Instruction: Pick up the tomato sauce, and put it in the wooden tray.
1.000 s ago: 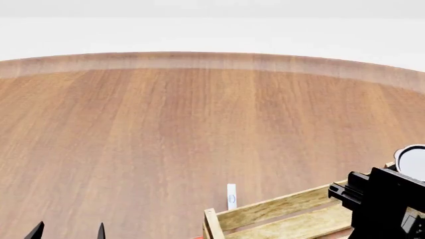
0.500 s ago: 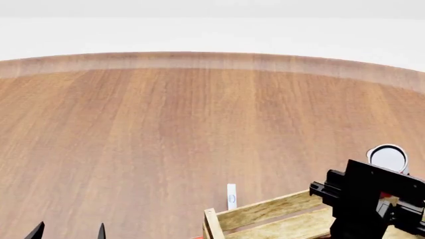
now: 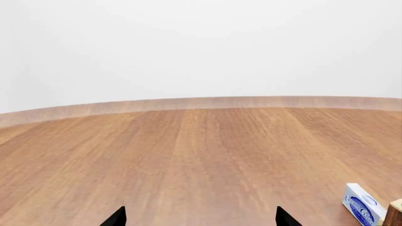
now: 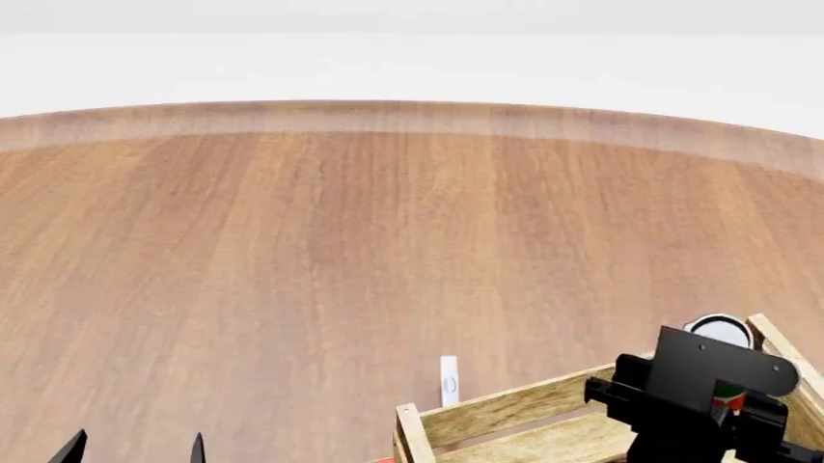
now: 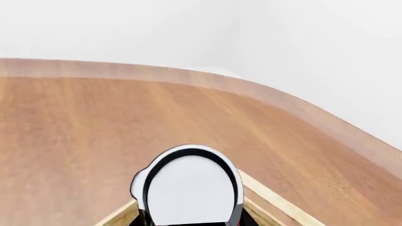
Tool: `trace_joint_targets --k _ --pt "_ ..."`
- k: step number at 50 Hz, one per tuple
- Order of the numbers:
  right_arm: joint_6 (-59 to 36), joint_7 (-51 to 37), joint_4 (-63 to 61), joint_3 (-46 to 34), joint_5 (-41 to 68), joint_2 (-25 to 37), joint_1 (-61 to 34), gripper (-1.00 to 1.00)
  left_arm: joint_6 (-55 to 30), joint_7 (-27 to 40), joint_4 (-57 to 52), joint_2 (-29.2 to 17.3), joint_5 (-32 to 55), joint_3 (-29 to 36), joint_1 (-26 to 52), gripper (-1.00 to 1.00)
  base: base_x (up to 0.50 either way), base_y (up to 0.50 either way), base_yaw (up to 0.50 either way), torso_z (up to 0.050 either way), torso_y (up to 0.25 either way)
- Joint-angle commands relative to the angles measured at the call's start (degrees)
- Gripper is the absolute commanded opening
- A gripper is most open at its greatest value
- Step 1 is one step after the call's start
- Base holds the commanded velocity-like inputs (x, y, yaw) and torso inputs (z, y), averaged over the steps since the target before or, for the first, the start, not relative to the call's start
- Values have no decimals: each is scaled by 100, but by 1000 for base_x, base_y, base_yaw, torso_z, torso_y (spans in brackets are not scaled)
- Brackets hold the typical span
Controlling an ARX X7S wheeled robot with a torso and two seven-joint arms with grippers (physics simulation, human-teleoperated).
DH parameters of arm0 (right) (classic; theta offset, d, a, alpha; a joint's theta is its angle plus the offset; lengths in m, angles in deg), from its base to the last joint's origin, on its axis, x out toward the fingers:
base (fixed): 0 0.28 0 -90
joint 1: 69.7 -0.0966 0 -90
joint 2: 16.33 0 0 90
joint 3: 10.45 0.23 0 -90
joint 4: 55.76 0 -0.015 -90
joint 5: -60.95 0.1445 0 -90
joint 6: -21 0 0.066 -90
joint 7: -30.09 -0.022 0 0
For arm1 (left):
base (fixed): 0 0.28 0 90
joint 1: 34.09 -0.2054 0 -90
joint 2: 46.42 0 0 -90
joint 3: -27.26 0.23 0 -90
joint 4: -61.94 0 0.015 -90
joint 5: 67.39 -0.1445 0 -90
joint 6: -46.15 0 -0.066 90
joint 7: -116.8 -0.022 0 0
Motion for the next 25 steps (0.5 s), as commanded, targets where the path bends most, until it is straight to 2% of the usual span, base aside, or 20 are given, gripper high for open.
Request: trace_joint_targets --k 1,14,25 --pt "739 553 1526 -62 -192 -300 -471 -100 -14 23 -53 -24 13 13 -24 100 0 0 0 0 10" --pt "1750 1075 3286 20 -175 -592 -1139 -100 -8 25 -27 -30 30 26 0 100 0 0 0 0 0" --pt "1767 1385 3350 485 -275 -634 -1104 -100 -32 45 -61 -44 37 43 2 100 0 0 0 0 0"
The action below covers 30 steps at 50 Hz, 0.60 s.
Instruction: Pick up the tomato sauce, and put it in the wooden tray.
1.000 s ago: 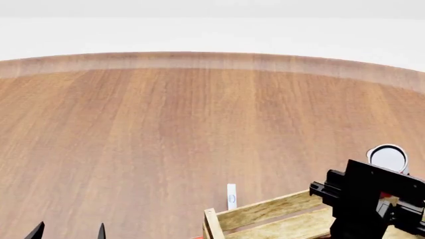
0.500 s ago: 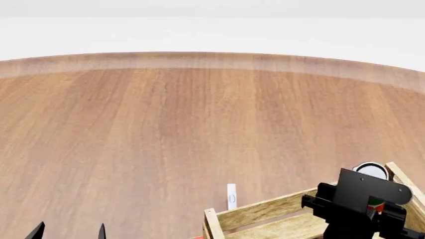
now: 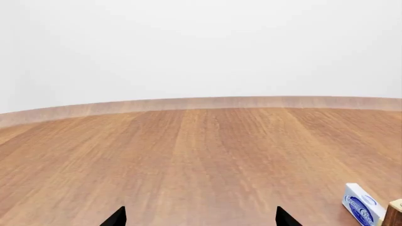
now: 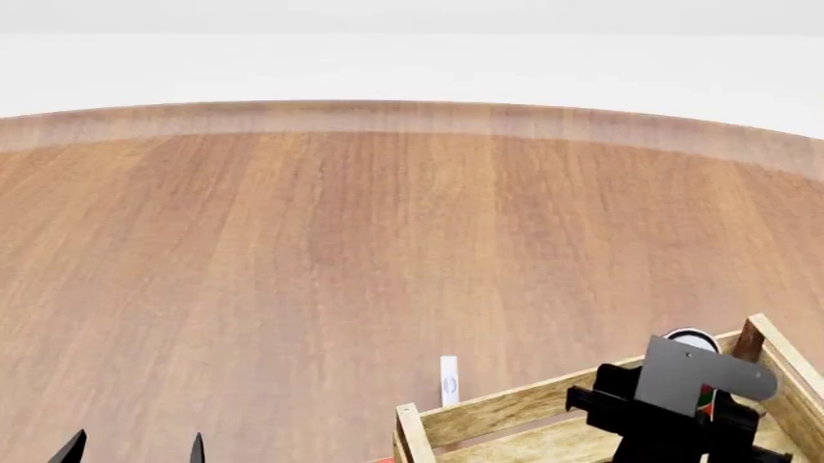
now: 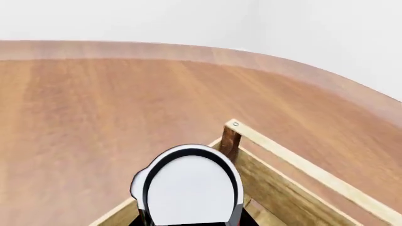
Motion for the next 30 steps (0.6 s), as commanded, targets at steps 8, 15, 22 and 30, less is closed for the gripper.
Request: trace_joint_targets --k 8,15,22,30 --pt "143 447 471 669 -544 -137 -156 -100 -31 30 -45 -23 16 25 2 100 0 0 0 0 1" --pt "30 643 473 1114 -687 -142 -125 -100 -28 38 -44 -28 21 32 4 100 0 0 0 0 0" --pt "-42 890 474 1654 -882 -150 -62 -100 -26 43 -43 -33 25 41 7 100 0 0 0 0 0" --pt "-63 1173 474 2243 -1134 -194 -40 -100 -21 51 -41 -39 30 49 9 100 0 0 0 2 0"
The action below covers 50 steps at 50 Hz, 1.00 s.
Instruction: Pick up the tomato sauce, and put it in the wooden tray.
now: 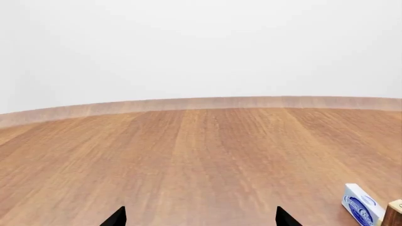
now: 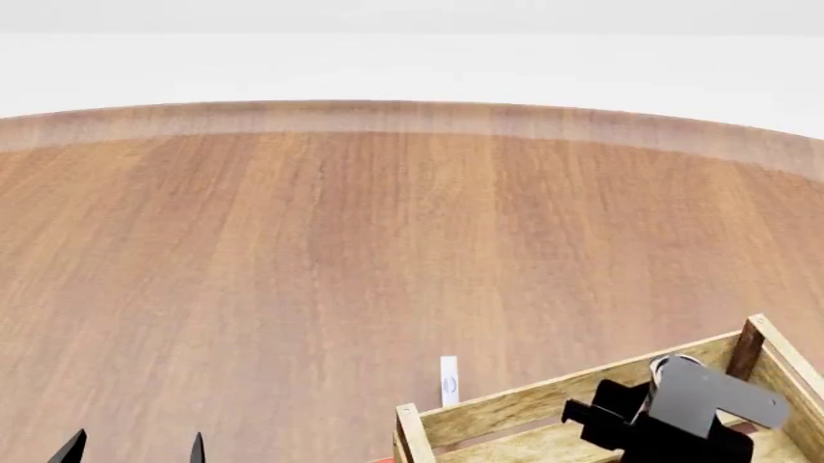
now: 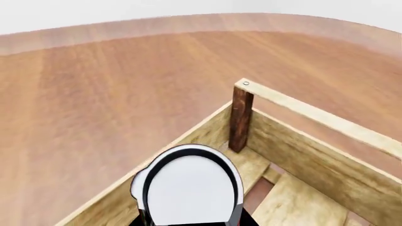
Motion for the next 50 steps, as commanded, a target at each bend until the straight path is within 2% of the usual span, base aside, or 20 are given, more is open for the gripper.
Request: trace_joint_targets --k 1,12,21,50 --pt "-99 270 -3 682 -600 -50 14 -100 30 16 25 3 -1 13 -5 100 0 0 0 0 0" --pt "-152 309 -3 1046 -945 -94 19 -100 35 23 26 -9 7 23 -3 100 0 0 0 0 0" --pt "-489 137 -2 1035 -1183 -115 -30 -100 44 22 34 -21 11 31 2 100 0 0 0 0 1" --pt "-528 88 -2 1010 -1239 -127 -54 -100 -14 74 -34 -49 23 71 12 100 0 0 0 0 0"
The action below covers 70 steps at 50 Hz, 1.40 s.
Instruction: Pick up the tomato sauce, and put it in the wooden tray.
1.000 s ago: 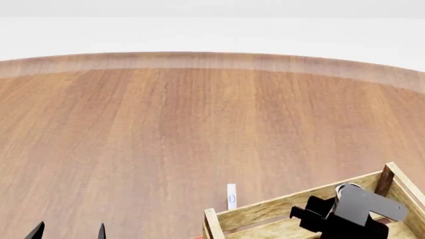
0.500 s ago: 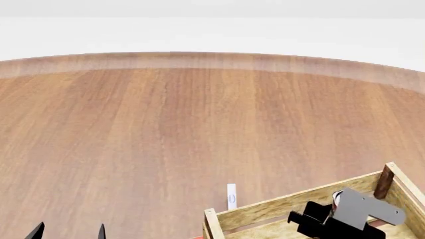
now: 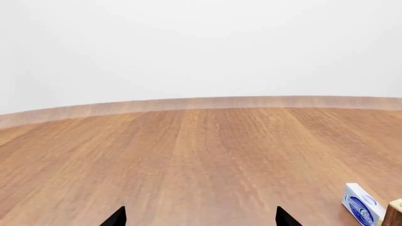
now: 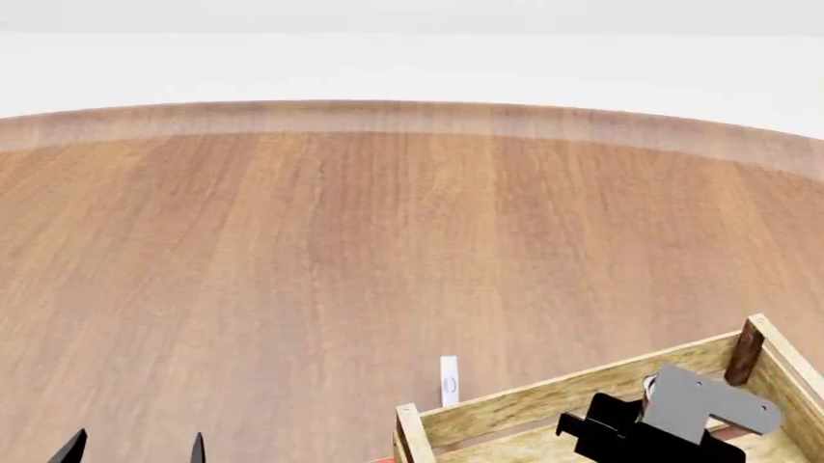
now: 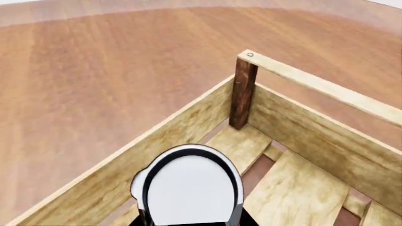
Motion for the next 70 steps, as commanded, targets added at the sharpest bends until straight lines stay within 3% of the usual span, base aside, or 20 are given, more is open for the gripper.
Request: trace_joint_targets --k 1,2,3,70 --pt "-88 -12 -2 -62 -217 0 -36 -100 -35 29 -59 -21 7 15 -12 100 0 0 0 0 0" --pt "-109 -46 -2 -66 -224 1 -38 -100 -35 30 -60 -22 9 16 -13 100 0 0 0 0 0" --pt "-113 -48 -2 -74 -228 1 -39 100 -31 29 -55 -22 9 16 -12 100 0 0 0 0 0" --pt "36 -154 -7 -374 -283 84 -354 100 79 50 85 -40 42 82 35 100 0 0 0 0 0"
